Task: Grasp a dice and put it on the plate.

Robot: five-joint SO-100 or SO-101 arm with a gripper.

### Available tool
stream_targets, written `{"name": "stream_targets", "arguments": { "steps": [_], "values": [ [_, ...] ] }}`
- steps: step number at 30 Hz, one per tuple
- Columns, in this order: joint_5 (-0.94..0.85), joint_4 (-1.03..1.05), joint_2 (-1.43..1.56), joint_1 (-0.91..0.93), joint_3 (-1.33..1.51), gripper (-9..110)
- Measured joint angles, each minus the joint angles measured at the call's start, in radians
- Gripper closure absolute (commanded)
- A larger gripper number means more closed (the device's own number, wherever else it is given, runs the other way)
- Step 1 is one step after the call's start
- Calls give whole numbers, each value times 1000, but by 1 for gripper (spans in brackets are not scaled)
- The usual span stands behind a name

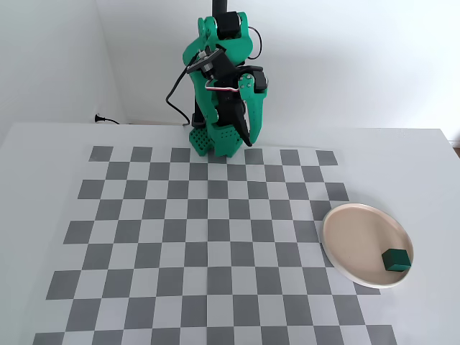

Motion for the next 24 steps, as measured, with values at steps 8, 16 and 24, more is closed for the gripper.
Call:
{"name": "stream_targets", "arguments": {
  "steps": [8, 16, 24],
  "values": [
    [179, -98, 87, 84, 163, 106],
    [356, -175, 137, 121, 367, 106],
    [474, -252, 173, 179, 499, 106]
  ]
}}
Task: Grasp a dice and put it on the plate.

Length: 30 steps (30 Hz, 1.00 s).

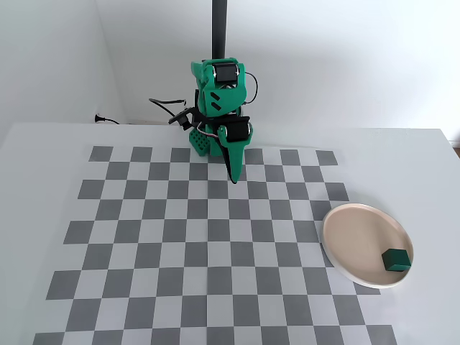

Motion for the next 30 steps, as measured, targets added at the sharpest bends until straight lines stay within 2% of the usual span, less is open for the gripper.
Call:
{"name": "stream_targets", "arguments": {
  "steps": [10, 22, 24, 30],
  "values": [
    [109, -170, 2, 133, 218, 106],
    [101, -150, 2, 258, 267, 106],
    [38, -112, 2, 264, 267, 106],
    [-383, -61, 0, 295, 279, 106]
  ]
}}
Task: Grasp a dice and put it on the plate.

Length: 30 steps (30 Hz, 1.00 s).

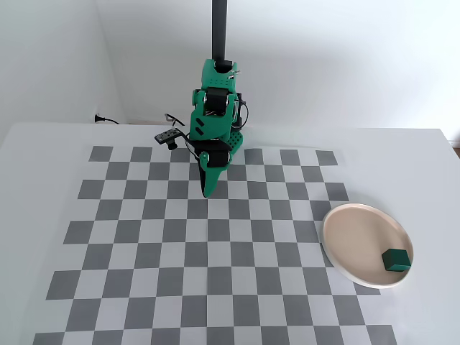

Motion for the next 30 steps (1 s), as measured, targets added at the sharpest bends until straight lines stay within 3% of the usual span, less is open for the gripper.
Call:
{"name": "stream_targets", "arguments": {
  "steps": [4, 9, 14, 17, 19, 23, 30],
  "values": [
    [-28, -9, 0, 21, 0, 103],
    [298, -31, 0, 44, 0, 98],
    [443, -26, 0, 46, 0, 106],
    [485, -26, 0, 26, 0, 95],
    [528, -28, 0, 5, 0, 106],
    [649, -49, 2, -15, -2, 106],
    [552, -97, 2, -55, -2, 106]
  ]
}}
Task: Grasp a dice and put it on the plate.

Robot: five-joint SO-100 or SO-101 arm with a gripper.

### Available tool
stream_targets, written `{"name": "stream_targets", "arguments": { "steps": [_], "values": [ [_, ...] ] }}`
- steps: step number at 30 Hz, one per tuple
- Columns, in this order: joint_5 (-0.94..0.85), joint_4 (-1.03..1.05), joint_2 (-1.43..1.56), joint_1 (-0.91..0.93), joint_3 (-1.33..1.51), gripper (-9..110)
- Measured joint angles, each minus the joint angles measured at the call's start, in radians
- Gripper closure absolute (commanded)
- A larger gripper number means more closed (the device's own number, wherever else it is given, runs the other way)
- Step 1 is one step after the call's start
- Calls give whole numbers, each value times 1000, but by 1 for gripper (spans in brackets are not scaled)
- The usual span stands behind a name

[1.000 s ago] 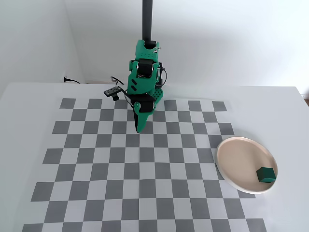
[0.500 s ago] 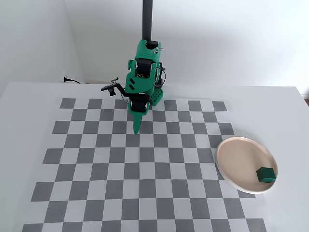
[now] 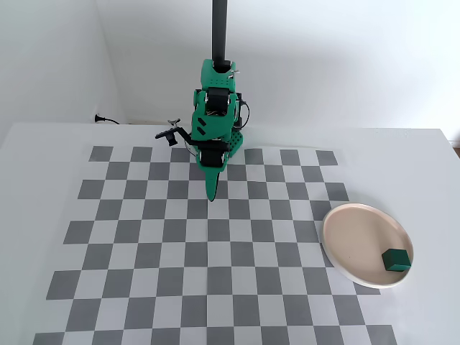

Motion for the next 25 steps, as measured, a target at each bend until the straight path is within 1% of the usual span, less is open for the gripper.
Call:
{"name": "stream_targets", "arguments": {
  "steps": [2, 5, 8, 25],
  "values": [
    [-6, 0, 0, 3, 0, 106],
    [-6, 0, 0, 3, 0, 102],
    [-6, 0, 0, 3, 0, 106],
    [-6, 0, 0, 3, 0, 106]
  ]
}}
